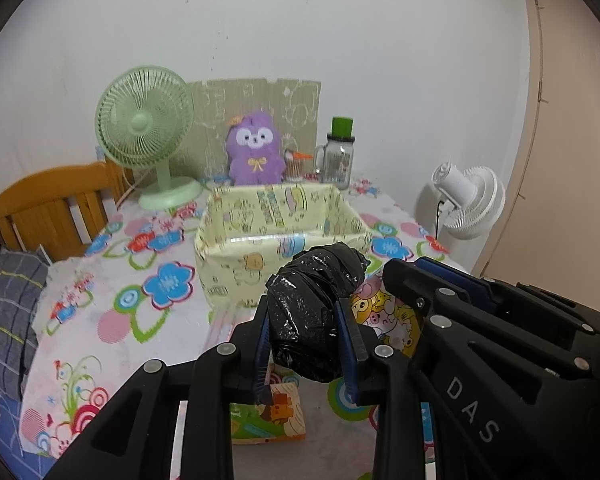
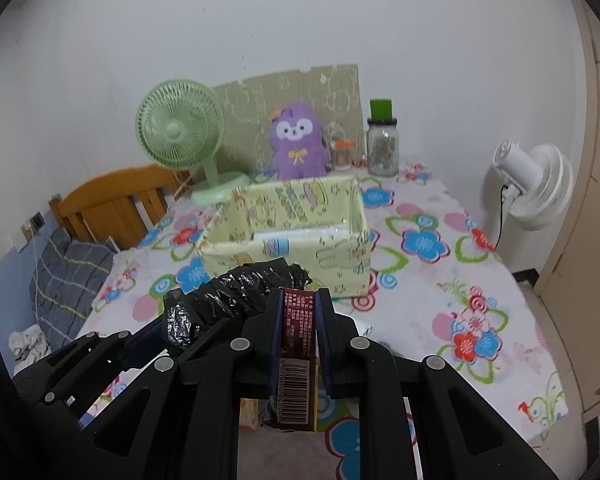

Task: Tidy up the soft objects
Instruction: 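Carry the black bundle and snack bar up over the fabric box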

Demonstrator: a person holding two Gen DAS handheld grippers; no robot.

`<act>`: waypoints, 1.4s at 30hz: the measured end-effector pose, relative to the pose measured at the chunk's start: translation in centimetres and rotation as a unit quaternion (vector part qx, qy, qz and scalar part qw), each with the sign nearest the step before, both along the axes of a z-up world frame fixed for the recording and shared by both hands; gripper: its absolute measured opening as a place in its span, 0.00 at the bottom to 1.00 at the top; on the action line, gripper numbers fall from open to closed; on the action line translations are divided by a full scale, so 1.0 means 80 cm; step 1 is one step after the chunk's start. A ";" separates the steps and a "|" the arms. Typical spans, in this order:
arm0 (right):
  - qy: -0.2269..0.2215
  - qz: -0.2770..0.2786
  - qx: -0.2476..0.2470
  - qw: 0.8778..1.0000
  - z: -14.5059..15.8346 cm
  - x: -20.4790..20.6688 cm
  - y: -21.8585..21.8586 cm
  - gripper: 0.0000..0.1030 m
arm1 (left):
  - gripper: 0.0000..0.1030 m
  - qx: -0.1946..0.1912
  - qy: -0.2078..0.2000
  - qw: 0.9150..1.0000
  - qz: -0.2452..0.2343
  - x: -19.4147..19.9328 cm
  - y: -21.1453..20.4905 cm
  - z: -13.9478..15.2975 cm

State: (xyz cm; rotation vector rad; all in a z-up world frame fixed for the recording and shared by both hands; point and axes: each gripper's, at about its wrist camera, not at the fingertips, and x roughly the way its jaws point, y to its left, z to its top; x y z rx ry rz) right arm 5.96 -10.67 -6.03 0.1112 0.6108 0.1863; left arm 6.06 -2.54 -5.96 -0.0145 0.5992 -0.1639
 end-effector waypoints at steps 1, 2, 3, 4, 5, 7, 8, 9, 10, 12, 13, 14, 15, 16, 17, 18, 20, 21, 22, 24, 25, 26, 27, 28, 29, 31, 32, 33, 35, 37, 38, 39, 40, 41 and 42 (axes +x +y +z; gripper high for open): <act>-0.004 0.000 0.000 1.000 0.004 -0.002 0.000 0.18 | 0.29 0.001 -0.004 1.000 0.001 -0.002 0.000 0.005; -0.007 -0.001 -0.001 1.000 0.009 -0.005 0.000 0.18 | 0.29 0.002 -0.007 1.000 0.001 -0.004 0.000 0.009; -0.012 -0.001 -0.001 1.000 0.014 -0.007 -0.001 0.18 | 0.29 0.002 -0.010 1.000 0.001 -0.005 0.001 0.013; -0.014 -0.001 -0.002 1.000 0.017 -0.009 0.000 0.18 | 0.29 0.003 -0.013 1.000 0.001 -0.007 0.001 0.016; -0.019 -0.001 -0.002 1.000 0.022 -0.012 0.000 0.18 | 0.29 0.003 -0.017 1.000 0.002 -0.008 0.001 0.021; -0.025 -0.001 -0.002 1.000 0.030 -0.016 0.000 0.18 | 0.29 0.004 -0.023 1.000 0.003 -0.011 0.002 0.027; -0.028 -0.001 -0.003 1.000 0.034 -0.018 0.000 0.18 | 0.29 0.004 -0.027 1.000 0.003 -0.013 0.003 0.031; -0.032 -0.001 -0.003 0.999 0.038 -0.020 0.000 0.18 | 0.29 0.004 -0.030 1.000 0.003 -0.014 0.003 0.034; -0.034 -0.001 -0.003 0.999 0.042 -0.021 0.000 0.18 | 0.29 0.004 -0.032 0.999 0.003 -0.015 0.003 0.037; -0.040 -0.002 -0.003 0.999 0.049 -0.024 0.000 0.18 | 0.29 0.005 -0.038 0.999 0.004 -0.017 0.003 0.044; -0.043 -0.002 -0.004 0.999 0.052 -0.025 0.000 0.18 | 0.29 0.006 -0.041 0.999 0.004 -0.018 0.003 0.046; -0.046 -0.003 -0.004 0.999 0.056 -0.026 -0.001 0.18 | 0.29 0.006 -0.044 0.999 0.003 -0.018 0.003 0.049; -0.048 -0.003 -0.005 0.999 0.058 -0.027 0.000 0.18 | 0.29 0.006 -0.045 0.999 0.003 -0.019 0.002 0.051; -0.049 -0.004 -0.005 0.999 0.060 -0.027 -0.001 0.18 | 0.29 0.006 -0.046 0.999 0.003 -0.018 0.002 0.052; -0.051 -0.004 -0.006 0.999 0.062 -0.026 -0.001 0.18 | 0.29 0.007 -0.048 0.999 0.003 -0.017 0.002 0.054; -0.051 -0.005 -0.006 0.999 0.063 -0.025 -0.001 0.18 | 0.29 0.007 -0.048 0.999 0.002 -0.016 0.002 0.055; -0.052 -0.005 -0.007 0.999 0.065 -0.022 -0.001 0.18 | 0.29 0.006 -0.049 0.999 0.003 -0.012 0.003 0.057; -0.052 -0.006 -0.007 0.999 0.066 -0.019 -0.001 0.18 | 0.29 0.006 -0.049 0.999 0.002 -0.010 0.004 0.057; -0.052 -0.006 -0.007 0.999 0.067 -0.017 -0.001 0.18 | 0.29 0.007 -0.050 0.999 0.003 -0.008 0.004 0.058; -0.052 -0.006 -0.009 0.999 0.069 -0.009 0.000 0.18 | 0.29 0.008 -0.050 0.999 0.005 -0.002 0.006 0.059; -0.053 -0.006 -0.009 0.999 0.070 -0.007 0.000 0.18 | 0.29 0.008 -0.050 0.999 0.006 0.001 0.006 0.060; -0.053 -0.006 -0.010 0.999 0.071 -0.003 0.001 0.18 | 0.29 0.009 -0.051 0.999 0.007 0.005 0.007 0.061; -0.053 -0.005 -0.010 0.999 0.072 0.001 0.002 0.18 | 0.29 0.009 -0.051 0.999 0.008 0.008 0.007 0.062; -0.053 -0.005 -0.010 0.999 0.072 0.005 0.002 0.18 | 0.29 0.010 -0.051 0.999 0.008 0.011 0.007 0.063; -0.052 -0.004 -0.010 0.999 0.073 0.009 0.003 0.18 | 0.29 0.010 -0.050 0.999 0.009 0.016 0.008 0.064; -0.052 -0.005 -0.009 0.999 0.073 0.018 0.005 0.18 | 0.29 0.012 -0.050 0.999 0.010 0.023 0.009 0.065; -0.051 -0.005 -0.008 0.999 0.073 0.023 0.005 0.18 | 0.29 0.014 -0.049 0.999 0.011 0.028 0.009 0.065; -0.049 -0.005 -0.007 0.999 0.073 0.029 0.005 0.18 | 0.29 0.015 -0.048 0.999 0.011 0.033 0.009 0.065; -0.046 -0.005 -0.006 0.999 0.072 0.041 0.006 0.18 | 0.29 0.015 -0.045 0.999 0.012 0.044 0.011 0.065; -0.044 -0.006 -0.007 0.999 0.072 0.052 0.009 0.18 | 0.29 0.015 -0.042 0.999 0.012 0.052 0.012 0.064; -0.042 -0.007 -0.007 0.999 0.071 0.058 0.009 0.18 | 0.29 0.014 -0.041 0.999 0.012 0.059 0.013 0.064; -0.041 -0.007 -0.006 0.999 0.071 0.063 0.010 0.18 | 0.29 0.014 -0.039 0.999 0.011 0.064 0.013 0.064; -0.040 -0.008 -0.006 0.999 0.070 0.069 0.010 0.18 | 0.29 0.014 -0.039 0.999 0.011 0.067 0.013 0.063; -0.039 -0.008 -0.006 0.999 0.070 0.075 0.010 0.18 | 0.29 0.015 -0.038 0.999 0.011 0.073 0.014 0.063; -0.039 -0.008 -0.005 0.999 0.069 0.080 0.011 0.18 | 0.29 0.015 -0.037 0.999 0.011 0.079 0.015 0.063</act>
